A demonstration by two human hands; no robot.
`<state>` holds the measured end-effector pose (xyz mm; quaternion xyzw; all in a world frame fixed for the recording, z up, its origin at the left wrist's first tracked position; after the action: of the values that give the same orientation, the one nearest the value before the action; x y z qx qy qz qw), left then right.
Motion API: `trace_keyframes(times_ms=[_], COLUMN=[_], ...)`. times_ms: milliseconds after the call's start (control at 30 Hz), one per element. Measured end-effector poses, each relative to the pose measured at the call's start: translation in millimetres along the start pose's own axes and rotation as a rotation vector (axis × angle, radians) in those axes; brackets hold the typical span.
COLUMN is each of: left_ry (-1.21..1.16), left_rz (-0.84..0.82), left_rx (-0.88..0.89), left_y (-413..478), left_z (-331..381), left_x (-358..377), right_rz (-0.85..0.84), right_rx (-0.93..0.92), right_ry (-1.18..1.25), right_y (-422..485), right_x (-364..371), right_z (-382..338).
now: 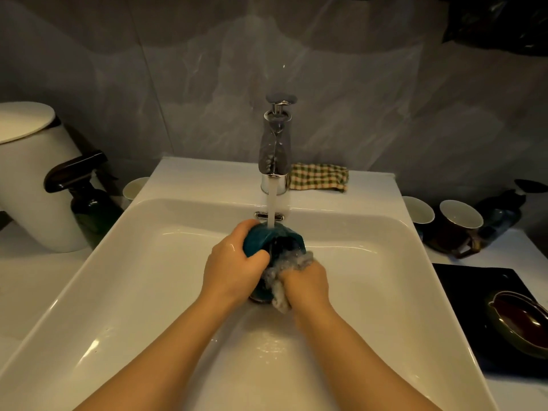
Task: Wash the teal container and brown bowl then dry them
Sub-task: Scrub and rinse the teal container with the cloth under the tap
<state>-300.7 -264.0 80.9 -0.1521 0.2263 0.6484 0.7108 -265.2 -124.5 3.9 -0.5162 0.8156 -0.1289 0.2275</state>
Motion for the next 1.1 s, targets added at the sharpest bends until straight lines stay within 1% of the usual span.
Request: trace_keyframes(times_ms=[67,133,167,200,233,267,300,333,400,433,467,500,533,567,600,633,700,733,800,833,867,900,967,1000,1033,1100], left_ry=[0.061,0.081,0.073,0.058,0.047,0.040,0.030,0.015,-0.028,-0.056,-0.097,-0.160,-0.244,-0.340,-0.426,-0.477,-0.475,-0.461,-0.424,-0.405,-0.387,-0.374,-0.355,-0.347,-0.343,-0.345], left_rz=[-0.101,-0.200,-0.222,-0.221,-0.198,-0.160,-0.112,-0.053,0.058,0.097,0.122,0.134,0.135,0.126,0.112,0.094,0.053,0.032,-0.012,-0.029,-0.038,-0.033,0.014,0.041,0.061,0.062], left_rx=[0.005,0.010,0.013,0.009,0.006,0.002,-0.006,-0.018,-0.042,-0.066,-0.111,-0.173,-0.248,-0.325,-0.400,-0.457,-0.506,-0.510,-0.498,-0.484,-0.470,-0.459,-0.437,-0.432,-0.428,-0.415], left_y=[-1.6,-5.7,-7.1,-7.3,-7.2,-6.8,-6.2,-5.9,-6.0,-5.5,-4.0,-1.8,0.5,1.7,2.0,1.5,0.8,1.0,1.6,2.5,2.8,2.8,4.1,4.9,5.9,7.2], left_z=[1.3,3.5,4.5,4.9,5.5,6.1,5.7,4.4,1.5,-1.6,-8.0,-17.1,-27.7,-38.3,-47.0,-53.9,-61.1,-62.1,-59.7,-58.1,-56.3,-55.4,-55.3,-55.9,-56.6,-57.1], left_x=[9.1,20.1,23.2,24.0,22.2,18.9,14.8,10.0,0.5,-3.2,-5.7,-7.4,-7.8,-6.7,-4.4,-1.9,2.8,5.7,12.5,15.6,17.5,17.6,11.6,6.9,3.2,1.0], right_rz=[0.081,0.182,0.245,0.295,0.296,0.265,0.225,0.154,-0.033,-0.144,-0.239,-0.285,-0.287,-0.251,-0.196,-0.104,0.086,0.138,0.144,0.110,0.053,-0.025,-0.177,-0.205,-0.191,-0.093], right_rx=[-0.391,-0.842,-1.038,-1.145,-1.121,-0.982,-0.780,-0.528,-0.076,0.101,0.236,0.297,0.279,0.190,0.067,-0.069,-0.335,-0.465,-0.697,-0.800,-0.863,-0.879,-0.802,-0.766,-0.764,-0.792], right_ry=[-0.171,-0.463,-0.574,-0.623,-0.596,-0.514,-0.408,-0.278,0.071,0.258,0.402,0.443,0.404,0.289,0.125,-0.034,-0.263,-0.320,-0.386,-0.431,-0.504,-0.576,-0.703,-0.770,-0.849,-0.971], right_y=[-10.8,-41.9,-53.7,-58.7,-57.5,-46.1,-32.4,-16.9,-0.2,-1.1,-6.6,-11.5,-11.3,-6.8,-2.1,-1.2,-10.6,-18.0,-35.8,-43.2,-46.7,-47.9,-50.5,-50.1,-50.7,-51.3], right_x=[-15.4,-11.0,-5.4,-2.2,-4.3,-10.5,-16.8,-18.8,-5.1,10.2,25.5,32.3,31.1,23.9,13.1,-2.0,-28.1,-32.1,-26.4,-17.8,-5.8,6.4,24.0,29.0,32.7,35.8], right_z=[-39.2,-76.8,-84.9,-84.4,-84.0,-80.8,-71.7,-52.9,-8.4,8.6,18.8,21.1,17.7,10.5,0.0,-15.0,-50.5,-64.4,-82.6,-88.3,-87.6,-83.0,-73.1,-68.8,-67.6,-69.2])
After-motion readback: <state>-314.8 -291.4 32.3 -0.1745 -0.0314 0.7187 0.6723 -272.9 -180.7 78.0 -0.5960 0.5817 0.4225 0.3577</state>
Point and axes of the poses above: each hand's wrist, its own y-axis towards the middle knuckle, its own x-axis out of the palm, z = x × y, the point moved 10 cm from there along y, towards the middle knuckle, and after that the axes turned 2 degrees about x, right-handed, at the moved point
